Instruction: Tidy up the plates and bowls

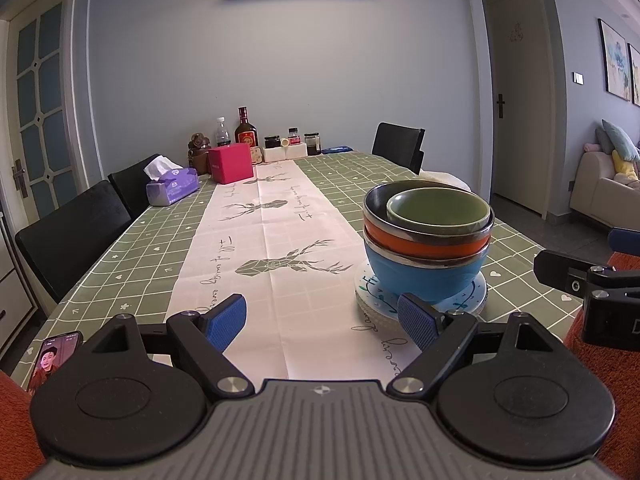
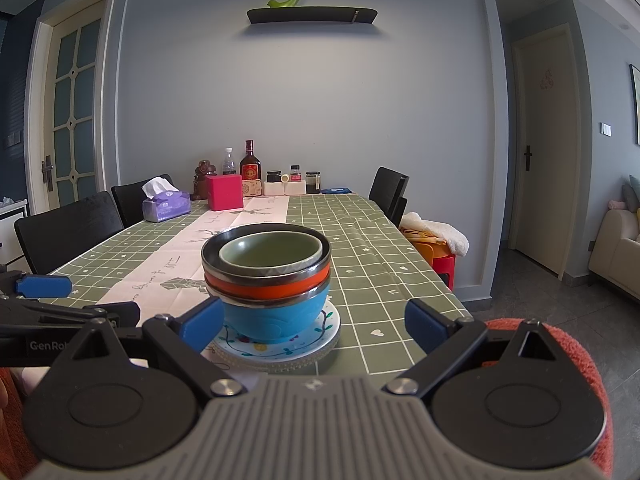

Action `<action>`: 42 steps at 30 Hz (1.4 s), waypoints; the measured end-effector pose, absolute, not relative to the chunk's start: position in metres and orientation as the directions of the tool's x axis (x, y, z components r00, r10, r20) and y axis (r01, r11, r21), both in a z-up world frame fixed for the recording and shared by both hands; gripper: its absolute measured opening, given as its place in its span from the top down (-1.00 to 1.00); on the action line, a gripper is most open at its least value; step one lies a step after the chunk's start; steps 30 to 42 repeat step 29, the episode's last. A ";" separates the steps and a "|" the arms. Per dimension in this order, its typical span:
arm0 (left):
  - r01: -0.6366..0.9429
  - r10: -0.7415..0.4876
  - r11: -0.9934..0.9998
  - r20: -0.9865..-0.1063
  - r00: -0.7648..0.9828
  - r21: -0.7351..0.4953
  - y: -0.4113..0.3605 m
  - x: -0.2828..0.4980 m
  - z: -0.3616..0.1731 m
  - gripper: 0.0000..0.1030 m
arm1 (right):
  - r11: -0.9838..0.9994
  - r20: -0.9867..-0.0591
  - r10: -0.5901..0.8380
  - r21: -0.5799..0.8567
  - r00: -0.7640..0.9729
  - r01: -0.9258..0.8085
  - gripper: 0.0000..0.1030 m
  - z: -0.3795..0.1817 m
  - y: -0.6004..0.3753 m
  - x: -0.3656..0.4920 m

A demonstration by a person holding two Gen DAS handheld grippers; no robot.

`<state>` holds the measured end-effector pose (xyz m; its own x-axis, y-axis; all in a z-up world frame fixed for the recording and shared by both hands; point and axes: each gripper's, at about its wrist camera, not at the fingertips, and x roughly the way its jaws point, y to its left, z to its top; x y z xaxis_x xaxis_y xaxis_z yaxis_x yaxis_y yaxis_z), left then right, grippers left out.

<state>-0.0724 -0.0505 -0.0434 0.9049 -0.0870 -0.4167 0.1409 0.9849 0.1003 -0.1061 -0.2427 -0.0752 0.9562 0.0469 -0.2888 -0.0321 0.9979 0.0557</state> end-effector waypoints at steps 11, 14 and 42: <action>0.133 -0.080 0.986 -0.417 0.906 0.099 -0.049 -0.073 -0.043 -0.94 | 0.998 -0.290 0.049 0.052 0.956 -0.035 -0.85 -0.076 -0.242 -0.106; 0.132 -0.079 0.986 -0.417 0.906 0.098 -0.048 -0.073 -0.043 -0.94 | 0.998 -0.289 0.050 0.051 0.956 -0.036 -0.85 -0.076 -0.243 -0.106; 0.123 -0.071 0.988 -0.419 0.905 0.098 -0.047 -0.073 -0.042 -0.94 | 0.998 -0.289 0.051 0.050 0.956 -0.038 -0.85 -0.076 -0.243 -0.105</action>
